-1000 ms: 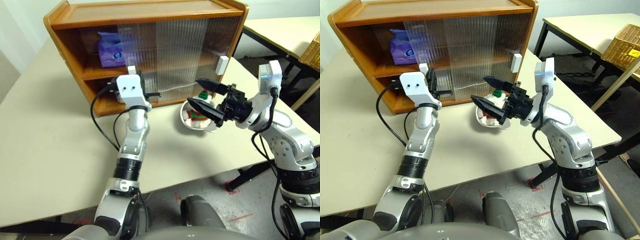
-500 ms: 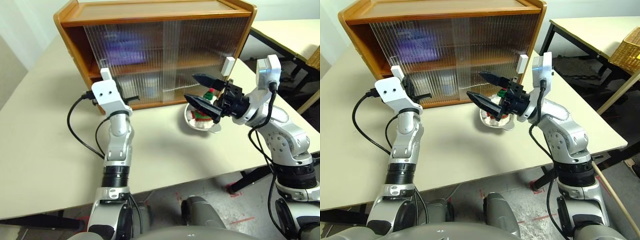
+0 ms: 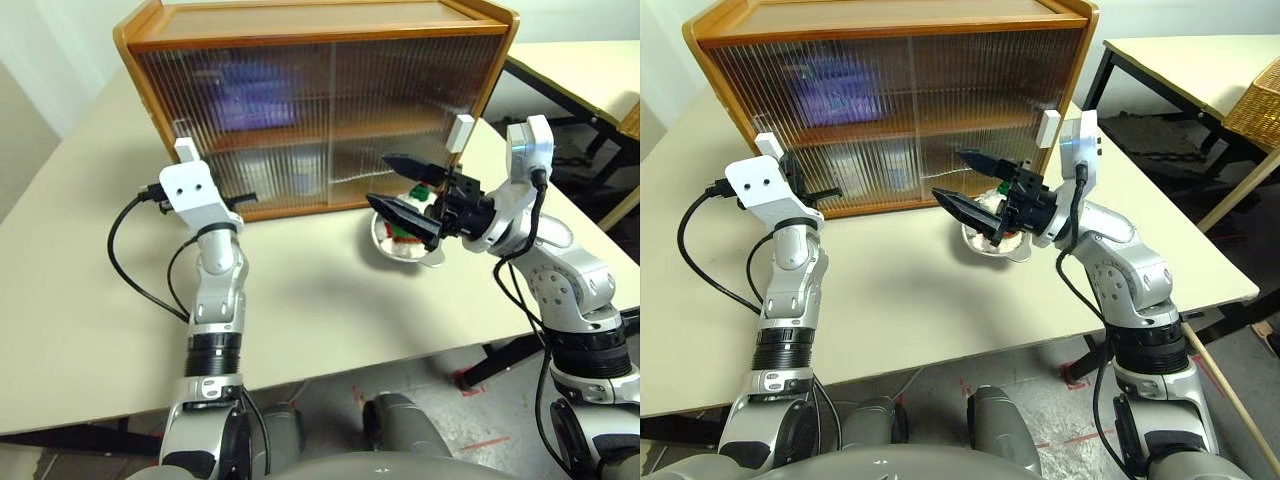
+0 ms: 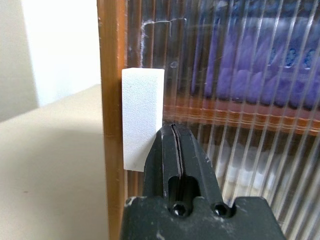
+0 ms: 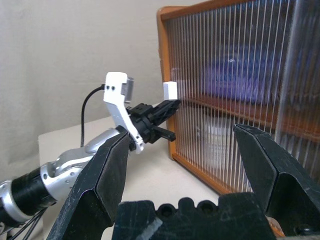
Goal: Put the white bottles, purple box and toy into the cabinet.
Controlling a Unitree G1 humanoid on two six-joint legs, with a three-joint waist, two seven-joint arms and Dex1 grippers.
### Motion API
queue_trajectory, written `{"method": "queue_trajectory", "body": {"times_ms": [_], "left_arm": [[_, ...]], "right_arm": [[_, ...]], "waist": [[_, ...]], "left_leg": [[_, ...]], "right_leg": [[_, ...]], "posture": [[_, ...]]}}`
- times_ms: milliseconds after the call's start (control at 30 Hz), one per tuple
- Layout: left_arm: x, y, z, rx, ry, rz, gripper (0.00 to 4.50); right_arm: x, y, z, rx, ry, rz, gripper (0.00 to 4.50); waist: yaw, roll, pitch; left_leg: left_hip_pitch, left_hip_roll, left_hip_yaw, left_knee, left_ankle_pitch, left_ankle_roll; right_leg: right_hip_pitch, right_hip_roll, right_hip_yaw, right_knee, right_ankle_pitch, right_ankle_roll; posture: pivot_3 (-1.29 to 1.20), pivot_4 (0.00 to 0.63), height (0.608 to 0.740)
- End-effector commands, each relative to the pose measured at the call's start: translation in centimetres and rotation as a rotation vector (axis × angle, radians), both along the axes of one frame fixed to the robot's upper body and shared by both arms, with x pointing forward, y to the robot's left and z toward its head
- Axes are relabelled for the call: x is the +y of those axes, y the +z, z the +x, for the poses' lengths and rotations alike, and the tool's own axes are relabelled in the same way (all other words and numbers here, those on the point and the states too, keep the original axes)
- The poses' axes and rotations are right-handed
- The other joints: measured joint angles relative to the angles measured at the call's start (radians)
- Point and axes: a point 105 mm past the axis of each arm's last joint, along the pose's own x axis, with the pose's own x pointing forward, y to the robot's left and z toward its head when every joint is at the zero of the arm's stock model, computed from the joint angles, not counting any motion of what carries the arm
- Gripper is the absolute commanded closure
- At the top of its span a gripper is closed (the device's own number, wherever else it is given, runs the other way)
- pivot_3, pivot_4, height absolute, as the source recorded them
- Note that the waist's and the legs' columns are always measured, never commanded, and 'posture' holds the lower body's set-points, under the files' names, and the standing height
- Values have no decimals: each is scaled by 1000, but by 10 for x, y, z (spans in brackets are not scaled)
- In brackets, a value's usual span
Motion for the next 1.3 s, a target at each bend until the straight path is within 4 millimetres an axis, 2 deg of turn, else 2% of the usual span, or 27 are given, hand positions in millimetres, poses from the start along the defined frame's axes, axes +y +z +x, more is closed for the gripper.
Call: {"method": "queue_trajectory", "body": {"times_ms": [33, 67, 100, 267, 367, 433, 500, 567, 667, 833, 1000, 1033, 1300], "left_arm": [[-58, 11, -5, -68, -399, -3, 4315], [-76, 16, -14, -97, -575, -31, 4094], [-82, 19, -20, -111, -660, -47, 3869], [-70, 33, -24, -119, -829, 86, 2011], [-61, 37, -23, -105, -934, 61, 851], [-61, 36, -28, -84, -1066, 74, 30], [-62, 38, -36, -69, -1200, 13, 30], [-59, 42, -36, -89, -1224, 50, 30], [-54, 45, -34, -107, -1235, 104, 0], [-51, 51, -36, -112, -1301, 66, 0], [-46, 53, -35, -125, -1269, 105, 0], [-46, 53, -35, -127, -1267, 107, 0], [-46, 54, -36, -137, -1267, 97, 0]], "right_arm": [[-3, -4, 2, -1, -7, -5, 0], [-5, -6, 3, 2, -15, -5, 0], [-9, -7, 5, 7, -28, -1, 0], [-37, -18, 25, 40, -179, 7, 0], [-58, -20, 40, 9, -305, 8, 0], [-76, -23, 51, 3, -408, 7, 0], [-90, -26, 59, -1, -484, 1, 0], [-101, -29, 68, 7, -541, -6, 0], [-116, -28, 81, 6, -639, -18, 569], [-141, -27, 101, 17, -777, -60, 2418], [-156, -26, 116, 27, -868, -85, 4357], [-158, -26, 118, 27, -876, -88, 4460], [-158, -36, 131, 80, -895, -80, 4460]], "waist": [[1, 0, 0], [2, 0, 0], [1, 0, 0], [-8, 0, 0], [-7, 1, 0], [-6, 1, 0], [-7, 1, 0], [-8, 1, 0], [-7, 1, 0], [-9, 2, 0], [-8, 2, 0], [-8, 2, 0], [-6, 2, 0]], "left_leg": [[0, 0, 0, 0, 0, 0], [-1, 0, 1, 0, 0, 0], [-1, -1, 1, 0, 0, 0], [-1, 0, 2, 0, 0, 0], [1, 1, 0, 0, 0, 1], [1, 1, 0, 0, 1, 2], [1, 0, 1, 0, 3, 5], [0, 0, 1, 0, 3, 5], [0, 0, 1, 0, 3, 6], [0, 1, 1, -1, 4, 6], [0, 1, 0, -1, 4, 6], [0, 1, 0, -1, 4, 6], [0, 1, 0, -1, 4, 6]], "right_leg": [[0, 0, 0, 0, 0, 0], [0, 0, 0, 0, 0, 0], [0, -1, -1, -1, 0, -1], [0, 1, 1, -1, -1, -3], [0, 2, 0, 1, -2, -6], [0, 2, 0, 1, -2, -6], [0, 2, 1, 1, -2, -6], [0, 2, 0, 0, -2, -5], [-1, 2, 0, 0, -2, -5], [-1, 2, 1, 0, -2, -5], [-1, 1, 2, 0, -2, -5], [-1, 1, 2, 0, -2, -5], [-1, 1, 3, 0, -2, -5]], "posture": [[3, 0, 740], [0, 0, 740], [1, 0, 740], [3, 0, 740], [2, 0, 740], [2, 0, 740], [2, 0, 740], [3, 0, 740], [7, 0, 740], [13, 0, 740], [29, 0, 740], [29, 0, 740], [45, 0, 740]]}}
